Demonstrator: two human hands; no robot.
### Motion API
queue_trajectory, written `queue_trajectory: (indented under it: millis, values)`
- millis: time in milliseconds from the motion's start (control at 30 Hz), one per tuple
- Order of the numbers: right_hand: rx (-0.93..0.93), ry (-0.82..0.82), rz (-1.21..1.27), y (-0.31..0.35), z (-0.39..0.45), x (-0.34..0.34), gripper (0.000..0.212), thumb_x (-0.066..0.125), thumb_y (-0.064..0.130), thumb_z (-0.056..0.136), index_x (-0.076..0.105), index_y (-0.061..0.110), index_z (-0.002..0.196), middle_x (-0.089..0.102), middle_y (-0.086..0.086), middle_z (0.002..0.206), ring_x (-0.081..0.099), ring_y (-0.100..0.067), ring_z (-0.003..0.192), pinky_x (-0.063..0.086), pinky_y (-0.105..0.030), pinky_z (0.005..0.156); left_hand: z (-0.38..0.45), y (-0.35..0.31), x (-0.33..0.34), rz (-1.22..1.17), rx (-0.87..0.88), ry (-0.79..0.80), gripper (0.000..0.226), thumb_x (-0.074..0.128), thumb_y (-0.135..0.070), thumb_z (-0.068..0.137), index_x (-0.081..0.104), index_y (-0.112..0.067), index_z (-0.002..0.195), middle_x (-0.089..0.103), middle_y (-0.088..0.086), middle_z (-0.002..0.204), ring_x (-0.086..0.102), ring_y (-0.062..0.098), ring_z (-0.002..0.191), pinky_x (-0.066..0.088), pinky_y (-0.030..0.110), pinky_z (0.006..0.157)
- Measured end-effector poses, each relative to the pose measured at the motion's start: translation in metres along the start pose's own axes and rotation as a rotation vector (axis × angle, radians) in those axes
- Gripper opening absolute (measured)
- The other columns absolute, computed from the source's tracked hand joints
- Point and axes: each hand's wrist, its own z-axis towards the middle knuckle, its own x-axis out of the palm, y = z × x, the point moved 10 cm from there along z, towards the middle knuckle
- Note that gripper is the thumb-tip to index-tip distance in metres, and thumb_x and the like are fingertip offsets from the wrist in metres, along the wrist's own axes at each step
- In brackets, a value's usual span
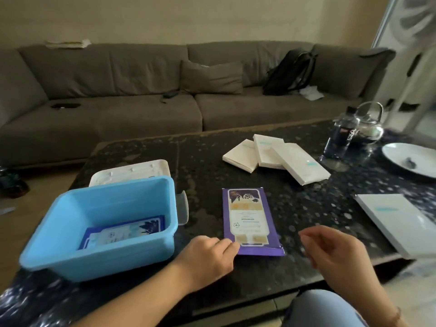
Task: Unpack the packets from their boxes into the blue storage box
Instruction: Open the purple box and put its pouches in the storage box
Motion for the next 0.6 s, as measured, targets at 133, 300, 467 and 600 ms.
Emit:
queue_trajectory:
  millis: [133,300,467,600]
  values:
    - [-0.245,-0.031,-0.127,0.028,-0.017,0.013,0.018,0.076,0.011,0.081,0.073,0.029,0.079,0.065,0.025,0.067,0.06,0.003,0.061,0.044,-0.008,0.055,0.016,0.036,-0.032,-0.282,-0.299,-0.184,0.027,0.048,-0.03,0.099,0.07,-0.015,0.103,0.074,0.0,0.094,0.071,0.011,0.079,0.06,0.025,0.062]
    - [-0.508,-0.043,-0.235,0.061,-0.028,0.046,0.019,0.057,0.03,0.087,0.073,0.027,0.096,0.069,0.018,0.106,0.065,0.001,0.072,0.052,-0.016,0.058,0.028,0.069,-0.07,-0.476,-0.601,-0.422,0.036,0.043,-0.043,0.095,0.069,-0.018,0.094,0.064,-0.016,0.087,0.055,-0.008,0.071,0.04,0.0,0.066]
    - [-0.626,-0.217,-0.29,0.08,-0.021,0.052,0.02,0.06,0.018,0.087,0.076,0.016,0.099,0.073,0.006,0.109,0.072,-0.013,0.072,0.055,-0.026,0.05,0.034,0.072,-0.072,-0.498,-0.61,-0.418,0.021,0.05,-0.03,0.096,0.068,-0.018,0.094,0.061,-0.017,0.087,0.055,-0.004,0.075,0.04,0.0,0.069]
    - [-0.675,-0.308,-0.306,0.088,-0.02,0.045,0.015,0.067,0.011,0.081,0.076,0.015,0.091,0.074,0.006,0.096,0.067,-0.013,0.063,0.048,-0.024,0.044,0.033,0.074,-0.068,-0.503,-0.613,-0.405,0.01,0.058,-0.017,0.097,0.068,-0.017,0.095,0.063,-0.014,0.089,0.059,0.002,0.081,0.043,0.003,0.072]
